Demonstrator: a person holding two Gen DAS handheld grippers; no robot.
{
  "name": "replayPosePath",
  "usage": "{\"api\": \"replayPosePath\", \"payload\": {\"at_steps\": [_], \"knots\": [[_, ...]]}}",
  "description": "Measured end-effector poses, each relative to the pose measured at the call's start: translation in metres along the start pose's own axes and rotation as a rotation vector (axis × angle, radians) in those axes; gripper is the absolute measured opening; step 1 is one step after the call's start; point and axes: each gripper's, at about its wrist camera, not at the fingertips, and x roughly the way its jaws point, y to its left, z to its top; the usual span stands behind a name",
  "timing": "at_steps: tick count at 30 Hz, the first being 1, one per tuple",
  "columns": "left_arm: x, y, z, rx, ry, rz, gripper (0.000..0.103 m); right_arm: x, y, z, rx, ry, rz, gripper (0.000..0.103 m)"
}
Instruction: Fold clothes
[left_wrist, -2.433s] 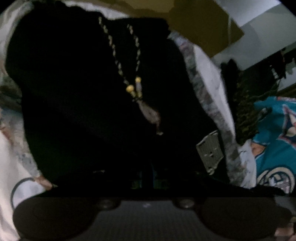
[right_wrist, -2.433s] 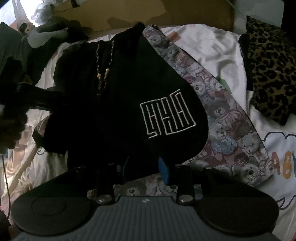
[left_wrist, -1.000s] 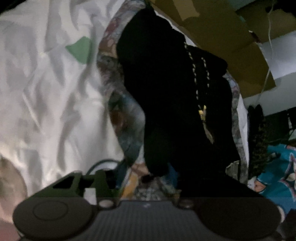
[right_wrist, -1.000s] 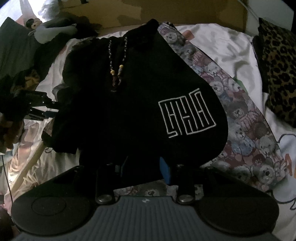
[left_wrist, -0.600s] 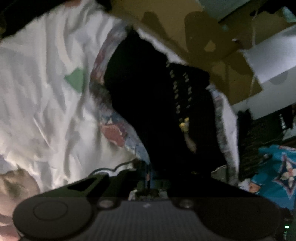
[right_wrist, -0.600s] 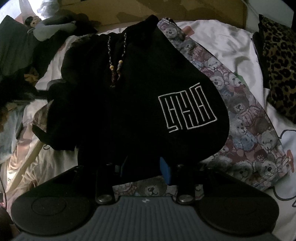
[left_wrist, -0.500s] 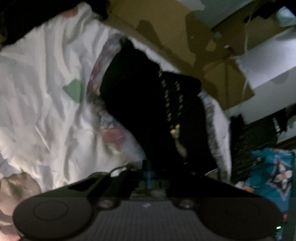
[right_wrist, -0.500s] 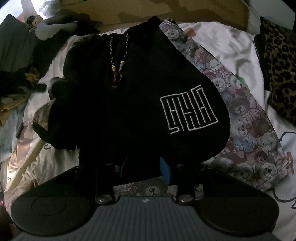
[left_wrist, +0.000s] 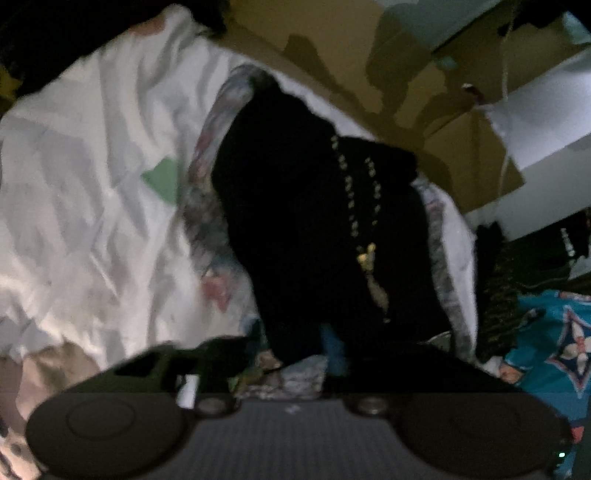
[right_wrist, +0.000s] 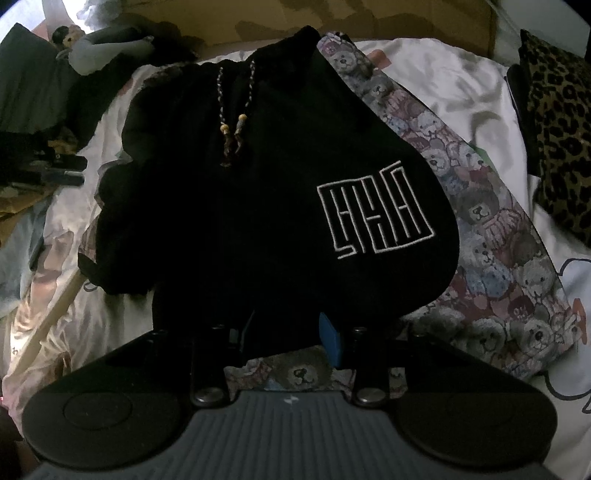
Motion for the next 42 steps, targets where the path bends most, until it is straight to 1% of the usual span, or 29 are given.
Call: {"api": "replayPosePath", "payload": {"at_steps": [2,4,6,9,11,14,16,17,18,20,24,28,32,35,37,39,40,42], "knots": [[0.009,0.004,-0.003,0.001,-0.003,0.0,0.065,0.001,0.001,0.0,0.0,0.002,0.0,0.045],[0.02,0.008,-0.004,0.002,0.014,-0.002,0.065,0.0,0.003,0.0,-0.009,0.002,0.0,0.045],[0.031,0.013,-0.004,-0.025,0.03,0.011,0.063,-0.001,0.005,0.0,-0.017,0.001,-0.001,0.045],[0.041,0.02,-0.005,-0.051,0.042,0.008,0.059,-0.002,0.006,-0.001,-0.022,0.003,-0.003,0.045],[0.045,0.025,-0.007,-0.064,0.043,0.009,0.057,-0.001,0.006,-0.001,-0.022,0.005,-0.003,0.045],[0.047,0.033,-0.009,-0.084,0.04,0.001,0.047,0.0,0.005,-0.003,-0.02,0.009,-0.004,0.045],[0.047,0.037,-0.009,-0.106,0.034,-0.027,0.034,-0.001,0.004,-0.003,-0.02,0.009,-0.006,0.045],[0.047,0.039,-0.008,-0.115,0.031,-0.045,0.02,-0.001,0.004,-0.004,-0.02,0.009,-0.006,0.045],[0.047,0.04,-0.008,-0.123,0.028,-0.067,0.011,-0.001,0.003,-0.004,-0.019,0.009,-0.007,0.045],[0.044,0.04,-0.007,-0.122,0.014,-0.088,0.008,-0.002,0.002,-0.005,-0.016,0.009,-0.008,0.045],[0.026,0.035,-0.005,-0.092,-0.022,-0.109,0.005,-0.002,0.001,-0.006,-0.011,0.011,-0.007,0.045],[0.0,0.025,0.0,-0.078,-0.059,-0.142,0.002,-0.001,0.002,-0.006,-0.015,0.011,-0.005,0.045],[-0.024,0.01,0.008,-0.065,-0.1,-0.206,0.0,-0.002,0.002,-0.005,-0.017,0.008,-0.004,0.045],[-0.033,-0.008,0.015,-0.007,-0.122,-0.224,0.0,-0.002,0.003,-0.005,-0.018,0.008,-0.004,0.045],[-0.03,-0.016,0.019,0.022,-0.121,-0.213,0.0,-0.002,0.003,-0.005,-0.018,0.012,-0.004,0.045],[-0.024,-0.018,0.02,0.034,-0.109,-0.167,0.0,-0.002,0.002,-0.006,-0.018,0.011,-0.004,0.045],[-0.021,-0.018,0.02,0.038,-0.103,-0.14,0.003,-0.003,0.002,-0.006,-0.019,0.011,-0.004,0.045],[-0.018,-0.013,0.017,0.032,-0.094,-0.077,0.016,-0.003,0.001,-0.007,-0.018,0.011,-0.007,0.045]]}}
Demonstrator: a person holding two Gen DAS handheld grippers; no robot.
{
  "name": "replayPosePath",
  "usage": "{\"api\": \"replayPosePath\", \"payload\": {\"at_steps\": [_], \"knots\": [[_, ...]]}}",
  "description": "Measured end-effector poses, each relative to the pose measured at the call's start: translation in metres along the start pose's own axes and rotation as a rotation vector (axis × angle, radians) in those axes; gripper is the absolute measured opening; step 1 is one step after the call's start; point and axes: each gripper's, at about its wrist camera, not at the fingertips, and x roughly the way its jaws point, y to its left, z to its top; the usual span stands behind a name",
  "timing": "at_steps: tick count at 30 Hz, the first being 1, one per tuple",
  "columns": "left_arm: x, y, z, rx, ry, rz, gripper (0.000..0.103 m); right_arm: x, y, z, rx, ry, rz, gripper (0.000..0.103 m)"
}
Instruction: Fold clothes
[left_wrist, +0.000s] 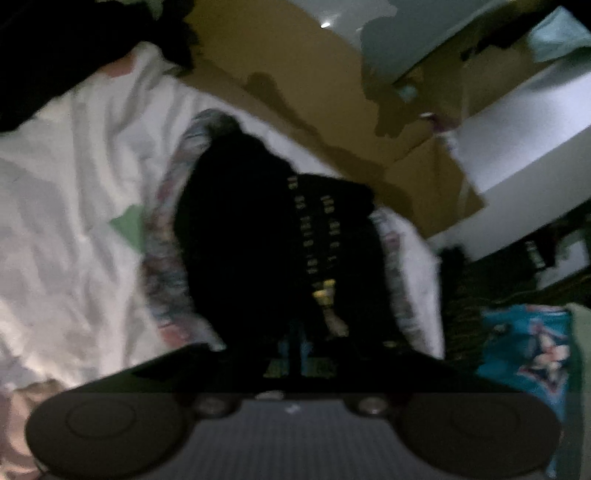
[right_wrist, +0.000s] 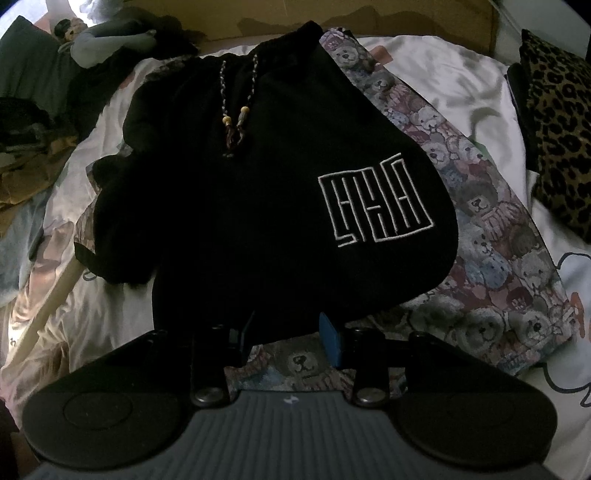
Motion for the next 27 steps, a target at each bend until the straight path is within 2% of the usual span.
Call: {"api": "replayPosePath", "payload": {"at_steps": [1,2,3,5,14,16,17,19,20,21,27], "knots": [[0.001,0.004,-0.003,-0.004,0.003,0.028,0.034,0.0,-0.001,-0.001,0.0,0.0,-0.001,0.045],[0.003,0.007,-0.005,-0.01,0.006,0.065,0.059,0.0,-0.002,-0.001,0.004,0.001,-0.003,0.045],[0.005,0.01,-0.007,-0.015,0.005,0.101,0.07,0.001,-0.003,-0.002,0.007,0.003,-0.005,0.045],[0.009,0.016,-0.011,-0.026,0.009,0.139,0.069,0.002,-0.005,-0.003,0.011,0.006,-0.009,0.045],[0.049,0.045,-0.022,-0.147,0.108,0.132,0.069,0.003,-0.002,-0.002,0.004,0.008,-0.011,0.045],[0.054,0.055,-0.025,-0.195,0.116,0.1,0.068,0.004,-0.001,-0.001,-0.002,0.008,-0.009,0.045],[0.056,0.059,-0.026,-0.216,0.119,0.084,0.063,0.004,0.0,-0.001,-0.003,0.008,-0.007,0.045],[0.058,0.065,-0.027,-0.228,0.118,0.043,0.043,0.003,0.001,-0.001,-0.001,0.008,-0.004,0.045],[0.057,0.066,-0.027,-0.227,0.114,0.027,0.017,0.004,0.001,0.0,0.004,0.007,0.001,0.045],[0.055,0.066,-0.027,-0.231,0.11,0.021,0.004,0.004,0.002,0.001,0.009,0.007,0.006,0.045],[0.025,0.058,-0.024,-0.219,0.063,-0.01,0.003,0.0,0.014,0.006,-0.006,-0.02,0.073,0.045]]}}
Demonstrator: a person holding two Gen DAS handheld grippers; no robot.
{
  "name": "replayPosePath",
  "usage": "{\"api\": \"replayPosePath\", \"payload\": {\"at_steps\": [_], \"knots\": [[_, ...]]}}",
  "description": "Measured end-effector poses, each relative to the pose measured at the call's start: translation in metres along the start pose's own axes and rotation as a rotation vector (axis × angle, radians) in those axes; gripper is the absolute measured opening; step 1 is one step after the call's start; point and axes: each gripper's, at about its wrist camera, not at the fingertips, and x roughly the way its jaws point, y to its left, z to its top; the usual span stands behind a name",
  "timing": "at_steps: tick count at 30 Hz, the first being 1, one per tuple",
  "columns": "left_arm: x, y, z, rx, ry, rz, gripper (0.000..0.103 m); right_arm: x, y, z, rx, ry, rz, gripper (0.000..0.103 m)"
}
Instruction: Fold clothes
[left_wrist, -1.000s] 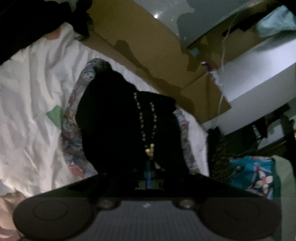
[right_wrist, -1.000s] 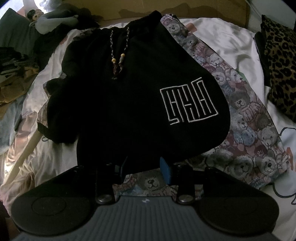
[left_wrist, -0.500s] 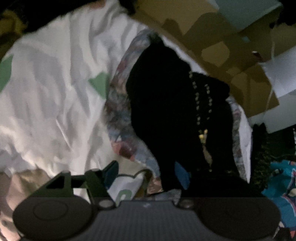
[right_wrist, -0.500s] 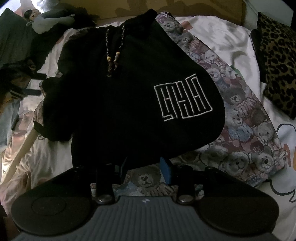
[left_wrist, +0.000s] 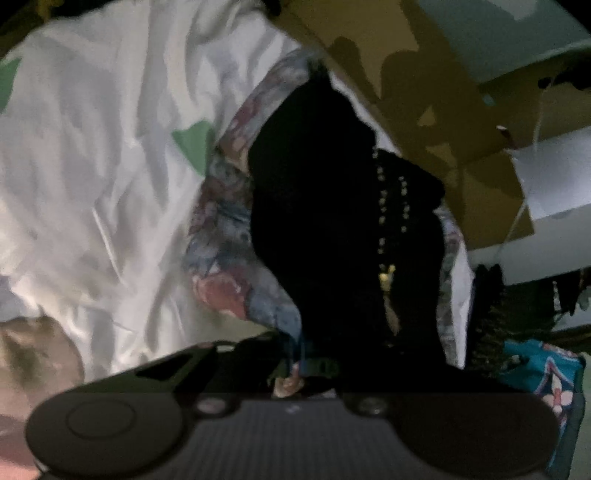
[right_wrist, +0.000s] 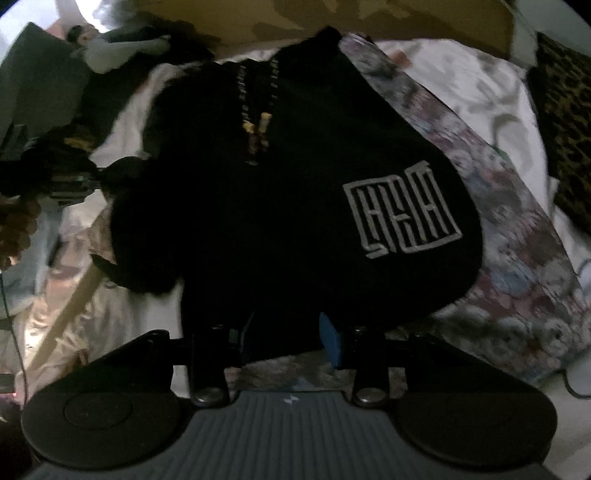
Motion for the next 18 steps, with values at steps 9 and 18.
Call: {"api": "replayPosePath", "payload": {"at_steps": [9,18], "knots": [[-0.055,-0.028,-0.006,0.015,-0.052,-0.079,0.003,-0.003,0.025,0.007,-0.047,-0.029,0.071,0.052],[-0.066,-0.077,-0.001,0.093,-0.038,-0.152,0.003,-0.003,0.038,0.013,-0.076,-0.043,0.114,0.054]]}}
